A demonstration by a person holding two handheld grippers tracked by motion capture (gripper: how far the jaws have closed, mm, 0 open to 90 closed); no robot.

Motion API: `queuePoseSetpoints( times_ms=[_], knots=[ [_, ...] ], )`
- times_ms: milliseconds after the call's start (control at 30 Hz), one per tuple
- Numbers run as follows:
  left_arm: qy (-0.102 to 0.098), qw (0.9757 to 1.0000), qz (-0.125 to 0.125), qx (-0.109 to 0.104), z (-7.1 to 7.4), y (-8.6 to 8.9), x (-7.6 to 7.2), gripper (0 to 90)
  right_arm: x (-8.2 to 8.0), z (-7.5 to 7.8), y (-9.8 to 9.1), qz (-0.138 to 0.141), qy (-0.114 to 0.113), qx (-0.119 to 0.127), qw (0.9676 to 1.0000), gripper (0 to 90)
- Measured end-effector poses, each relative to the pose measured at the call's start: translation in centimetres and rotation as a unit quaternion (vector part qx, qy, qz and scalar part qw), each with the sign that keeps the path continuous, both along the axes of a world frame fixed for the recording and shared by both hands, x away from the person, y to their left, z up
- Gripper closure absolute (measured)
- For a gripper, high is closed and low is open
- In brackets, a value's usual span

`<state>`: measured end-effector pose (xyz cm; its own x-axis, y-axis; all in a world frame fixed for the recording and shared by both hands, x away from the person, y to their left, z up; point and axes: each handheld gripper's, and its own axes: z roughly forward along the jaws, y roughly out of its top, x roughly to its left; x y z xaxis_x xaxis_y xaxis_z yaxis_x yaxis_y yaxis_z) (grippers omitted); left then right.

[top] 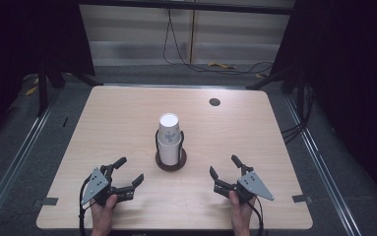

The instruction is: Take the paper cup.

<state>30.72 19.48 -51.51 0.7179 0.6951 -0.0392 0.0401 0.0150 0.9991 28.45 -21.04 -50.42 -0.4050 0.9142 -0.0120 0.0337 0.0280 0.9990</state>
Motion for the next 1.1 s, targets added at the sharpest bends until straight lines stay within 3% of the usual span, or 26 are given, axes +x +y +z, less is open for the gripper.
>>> queuePoseSetpoints(
  times_ms=[667,900,1000,1100],
  knots=[
    [0.005,0.9999,-0.011,0.008,0.1,0.0,0.0,15.8,0.6,0.2,0.0,0.016,0.037,0.001,0.9992,13.7],
    [0.009,0.9998,-0.015,0.000,0.1,-0.2,-0.1,15.7,1.0,0.9,0.3,0.044,0.050,-0.003,0.9977,13.6],
    [0.009,0.9997,-0.020,0.011,0.1,-0.1,0.1,15.8,1.1,1.5,0.4,0.061,0.055,-0.005,0.9966,15.1],
    [0.014,0.9997,-0.020,0.005,0.1,-0.2,0.1,15.8,1.2,2.1,0.6,0.076,0.067,-0.008,0.9948,16.1]
  ],
)
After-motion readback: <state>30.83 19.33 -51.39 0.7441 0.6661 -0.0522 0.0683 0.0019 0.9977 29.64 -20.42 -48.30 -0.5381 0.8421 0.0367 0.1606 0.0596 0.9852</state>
